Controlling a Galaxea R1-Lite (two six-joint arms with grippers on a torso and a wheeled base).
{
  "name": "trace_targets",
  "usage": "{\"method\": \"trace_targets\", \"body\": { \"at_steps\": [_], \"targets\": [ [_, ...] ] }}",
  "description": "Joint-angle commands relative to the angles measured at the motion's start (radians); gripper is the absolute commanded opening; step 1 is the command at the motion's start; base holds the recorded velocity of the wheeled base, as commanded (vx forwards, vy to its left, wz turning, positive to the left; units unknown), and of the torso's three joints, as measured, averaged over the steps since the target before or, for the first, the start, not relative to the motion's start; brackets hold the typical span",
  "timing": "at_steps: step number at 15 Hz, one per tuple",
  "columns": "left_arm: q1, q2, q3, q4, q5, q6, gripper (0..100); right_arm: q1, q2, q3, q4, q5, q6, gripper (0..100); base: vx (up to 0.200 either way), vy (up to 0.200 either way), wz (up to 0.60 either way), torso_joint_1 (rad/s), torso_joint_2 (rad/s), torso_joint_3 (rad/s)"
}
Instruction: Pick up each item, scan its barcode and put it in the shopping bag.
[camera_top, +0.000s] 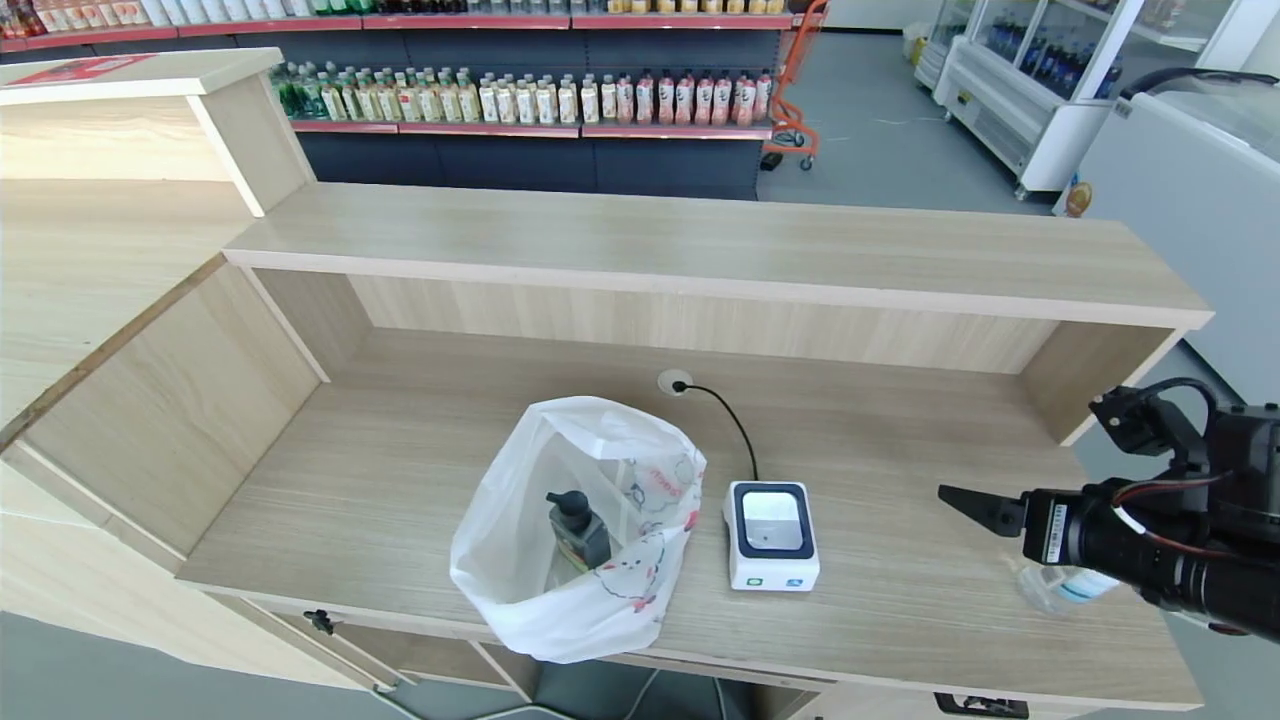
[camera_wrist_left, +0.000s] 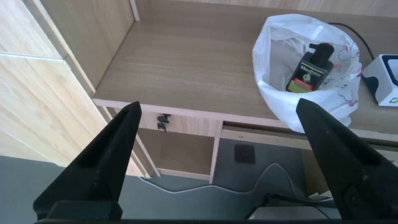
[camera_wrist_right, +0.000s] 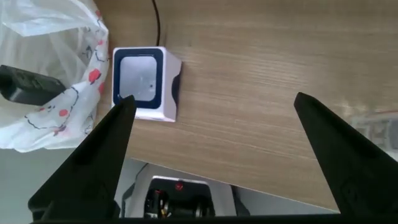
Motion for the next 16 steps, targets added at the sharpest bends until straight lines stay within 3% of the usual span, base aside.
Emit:
{"method": "trace_targets", "body": {
  "at_steps": [1, 9, 12, 16],
  "targets": [
    [0.000, 0.000, 0.000, 0.000, 0.000, 0.000, 100, -0.003, -0.052, 0.018, 0.016, 0.000, -0.029, 100, 0.000, -0.200, 0.00, 0.002, 0.00, -0.002],
    [0.000, 0.000, 0.000, 0.000, 0.000, 0.000, 100, 0.003, -0.092, 0.110, 0.017, 0.000, -0.043, 100, 0.000, -0.200, 0.00, 0.001, 0.00, 0.002],
    [0.000, 0.000, 0.000, -0.002, 0.000, -0.002, 100, -0.009, -0.107, 0.189, 0.039, -0.015, -0.119, 100, 0.000, 0.000, 0.00, 0.000, 0.00, 0.000],
    [0.000, 0.000, 0.000, 0.000, 0.000, 0.000, 100, -0.013, -0.168, 0.313, 0.074, -0.136, -0.158, 100, 0.000, 0.000, 0.00, 0.000, 0.00, 0.000]
  ]
}}
